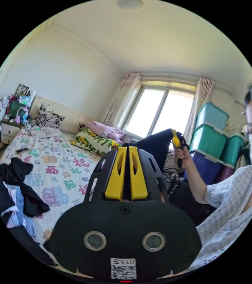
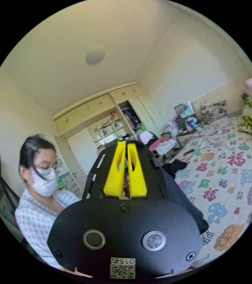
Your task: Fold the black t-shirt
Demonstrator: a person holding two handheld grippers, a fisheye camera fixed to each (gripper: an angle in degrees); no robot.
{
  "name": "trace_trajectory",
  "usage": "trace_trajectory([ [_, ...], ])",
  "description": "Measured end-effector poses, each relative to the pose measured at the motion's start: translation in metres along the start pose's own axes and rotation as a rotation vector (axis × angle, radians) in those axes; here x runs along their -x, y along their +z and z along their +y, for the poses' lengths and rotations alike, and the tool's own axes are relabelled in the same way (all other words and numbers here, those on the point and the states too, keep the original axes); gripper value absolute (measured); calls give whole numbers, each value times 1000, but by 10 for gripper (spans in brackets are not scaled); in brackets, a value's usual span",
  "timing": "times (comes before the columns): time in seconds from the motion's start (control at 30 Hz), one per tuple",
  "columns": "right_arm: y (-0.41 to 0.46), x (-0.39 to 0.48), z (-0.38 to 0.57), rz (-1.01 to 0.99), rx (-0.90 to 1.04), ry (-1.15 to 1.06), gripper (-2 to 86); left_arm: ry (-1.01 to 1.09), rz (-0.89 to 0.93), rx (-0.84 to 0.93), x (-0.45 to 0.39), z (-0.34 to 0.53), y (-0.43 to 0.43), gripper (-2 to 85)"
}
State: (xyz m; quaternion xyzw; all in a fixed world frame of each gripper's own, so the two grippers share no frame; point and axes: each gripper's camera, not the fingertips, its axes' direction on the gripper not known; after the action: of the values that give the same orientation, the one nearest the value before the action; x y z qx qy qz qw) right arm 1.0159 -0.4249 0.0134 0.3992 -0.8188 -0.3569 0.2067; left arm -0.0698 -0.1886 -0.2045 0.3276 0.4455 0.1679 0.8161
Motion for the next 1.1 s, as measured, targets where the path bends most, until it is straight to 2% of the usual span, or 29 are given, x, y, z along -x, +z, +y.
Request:
trace_trajectory([
  [0.03, -8, -7, 3, 59, -21, 26, -1, 16, -25, 17, -1, -2, 15, 1],
  [0.1, -33, -55, 19, 354, -55, 168, 3, -27, -160, 93, 3, 5, 76, -2],
  [0.17, -51, -113, 41, 517, 14, 347, 10, -81, -169, 153, 9, 19, 109, -2],
  [0.2, -66, -148, 68, 539, 27, 560, 19, -87, -152, 195, 6, 34, 122, -1],
  [0.23, -71, -159, 83, 519, 36, 609, 23, -71, -152, 210, 3, 43, 127, 1],
  [0.37, -52, -170, 190, 397, 413, 524, 54, -20, -289, 454, -2, 133, 146, 18],
  [0.47, -11, -154, 261, 342, 646, 454, 61, -43, -228, 703, 8, 194, 164, 32],
  [0.53, 22, -144, 291, 359, 783, 386, 65, 44, -289, 817, 3, 217, 182, 44],
  [0.6, 68, -142, 319, 371, 948, 317, 84, 219, -324, 939, -12, 238, 219, 60],
  [0.63, 79, -144, 325, 378, 992, 311, 88, 258, -322, 971, -15, 243, 230, 64],
  [0.77, 140, -170, 356, 441, 1176, 325, 87, 490, -347, 1286, -23, 294, 314, 67],
  [0.83, 157, -181, 367, 486, 1229, 367, 31, 509, -437, 1431, -14, 316, 345, 55],
  [0.9, 168, -190, 377, 494, 1275, 407, -1, 531, -431, 1490, -6, 328, 369, 32],
  [0.97, 164, -187, 373, 488, 1248, 421, -6, 465, -407, 1467, 1, 319, 374, 20],
  [1.03, 148, -176, 355, 489, 1150, 383, -8, 365, -379, 1368, 11, 299, 369, 12],
  [1.1, 118, -163, 319, 519, 1019, 329, -9, 208, -342, 1168, 28, 260, 356, 5],
])
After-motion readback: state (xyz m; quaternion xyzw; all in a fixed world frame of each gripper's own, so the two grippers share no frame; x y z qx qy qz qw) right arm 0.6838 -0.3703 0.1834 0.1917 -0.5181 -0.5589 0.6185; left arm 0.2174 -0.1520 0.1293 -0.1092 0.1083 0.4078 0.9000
